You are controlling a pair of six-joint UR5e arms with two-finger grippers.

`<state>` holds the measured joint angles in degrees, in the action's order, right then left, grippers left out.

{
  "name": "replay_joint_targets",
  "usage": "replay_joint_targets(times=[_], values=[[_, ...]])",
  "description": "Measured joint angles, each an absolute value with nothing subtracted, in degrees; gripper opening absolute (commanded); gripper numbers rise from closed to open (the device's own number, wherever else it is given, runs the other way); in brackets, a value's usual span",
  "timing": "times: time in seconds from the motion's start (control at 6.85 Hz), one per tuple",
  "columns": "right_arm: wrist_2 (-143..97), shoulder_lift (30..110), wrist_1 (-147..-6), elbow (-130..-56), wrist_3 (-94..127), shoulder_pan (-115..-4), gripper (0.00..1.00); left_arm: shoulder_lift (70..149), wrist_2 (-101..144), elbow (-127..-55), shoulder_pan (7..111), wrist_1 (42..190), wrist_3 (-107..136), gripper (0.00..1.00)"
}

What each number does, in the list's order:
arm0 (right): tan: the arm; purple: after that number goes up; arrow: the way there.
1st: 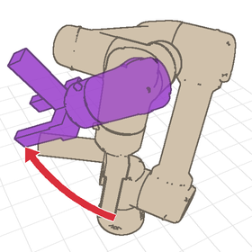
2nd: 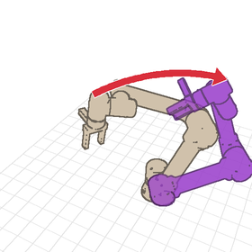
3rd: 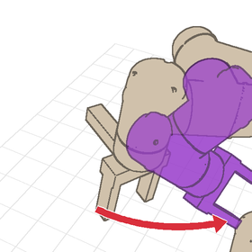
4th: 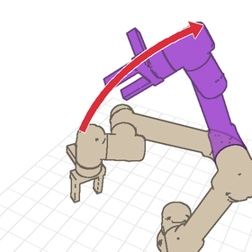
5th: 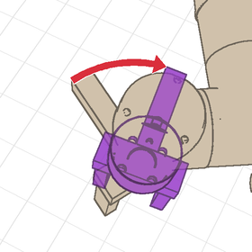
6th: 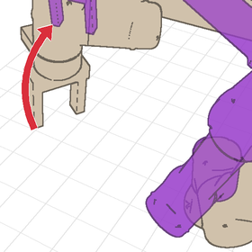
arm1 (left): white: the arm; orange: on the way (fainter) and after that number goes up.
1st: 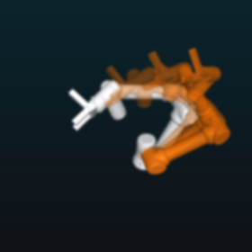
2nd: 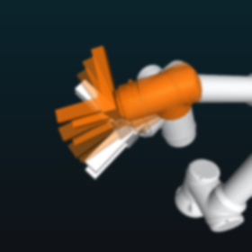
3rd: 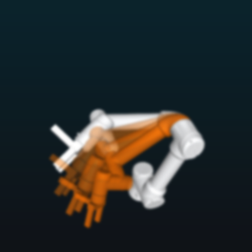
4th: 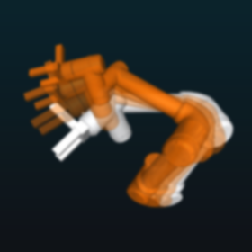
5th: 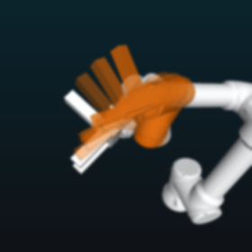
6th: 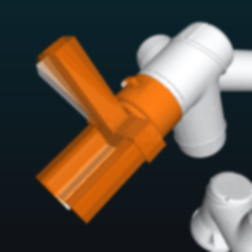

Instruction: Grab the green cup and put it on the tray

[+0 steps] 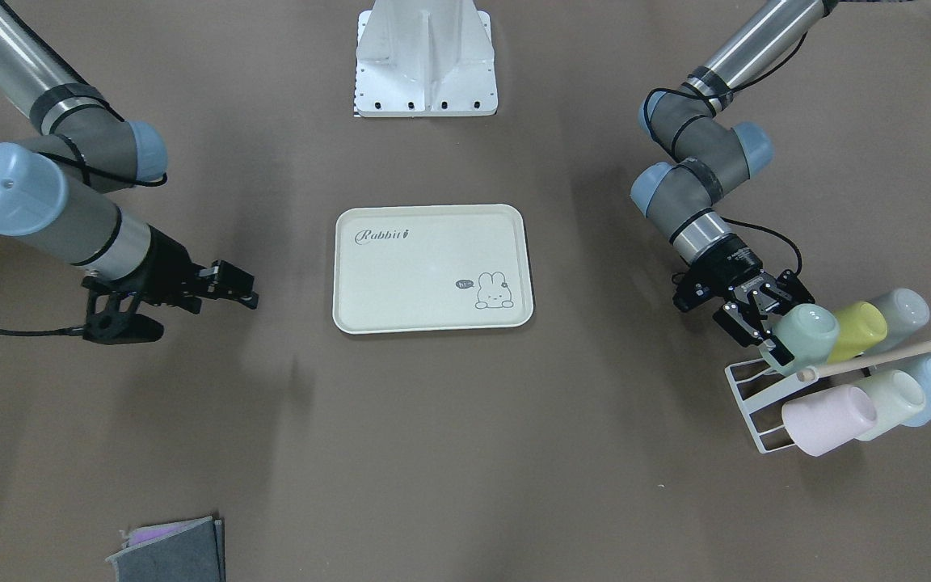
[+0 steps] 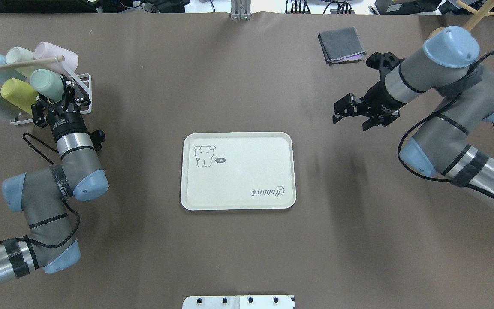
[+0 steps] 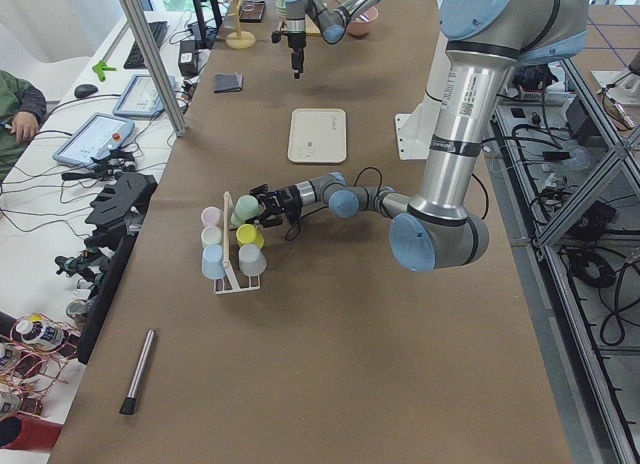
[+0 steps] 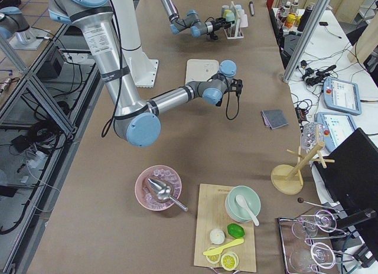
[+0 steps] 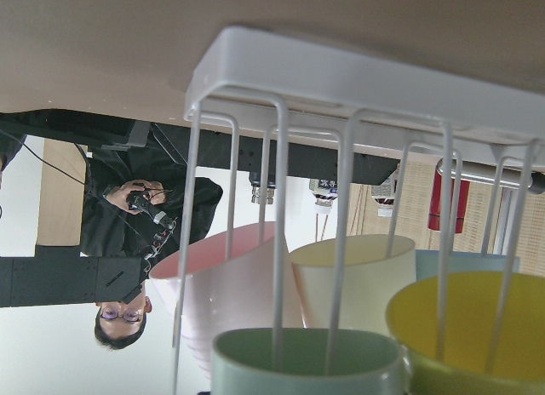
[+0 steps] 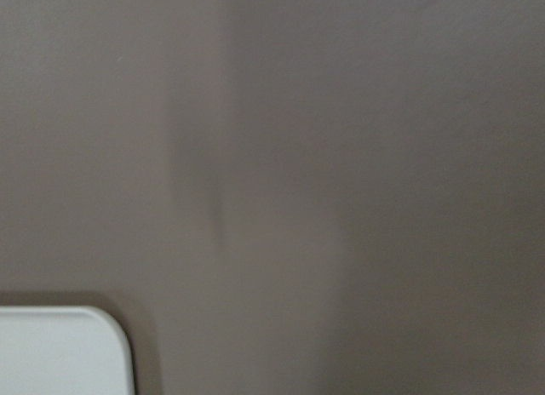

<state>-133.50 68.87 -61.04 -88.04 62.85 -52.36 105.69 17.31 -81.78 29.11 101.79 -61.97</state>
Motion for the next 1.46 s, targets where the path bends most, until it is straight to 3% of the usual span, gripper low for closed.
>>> replay_joint_targets(times=[0.29,0.73,1.02,1.46], values=[[-130.0,72.4,-76.2,-93.4,48.3,-59.4,1.00,105.2,17.3,-82.4,29.4,105.4,-65.3,0.53],[-125.1,79.8,-102.7,-107.7,28.2,-69.2,1.00,103.1,17.1,-82.6,29.6,118.4,-76.6,0.53],[-129.4,87.1,-105.8,-109.4,20.5,-78.6,1.00,101.6,16.2,-82.7,29.6,128.7,-85.4,0.53],[-132.2,92.7,-106.1,-105.9,4.1,-89.1,1.00,100.5,15.5,-84.1,29.6,138.7,-95.1,0.53]])
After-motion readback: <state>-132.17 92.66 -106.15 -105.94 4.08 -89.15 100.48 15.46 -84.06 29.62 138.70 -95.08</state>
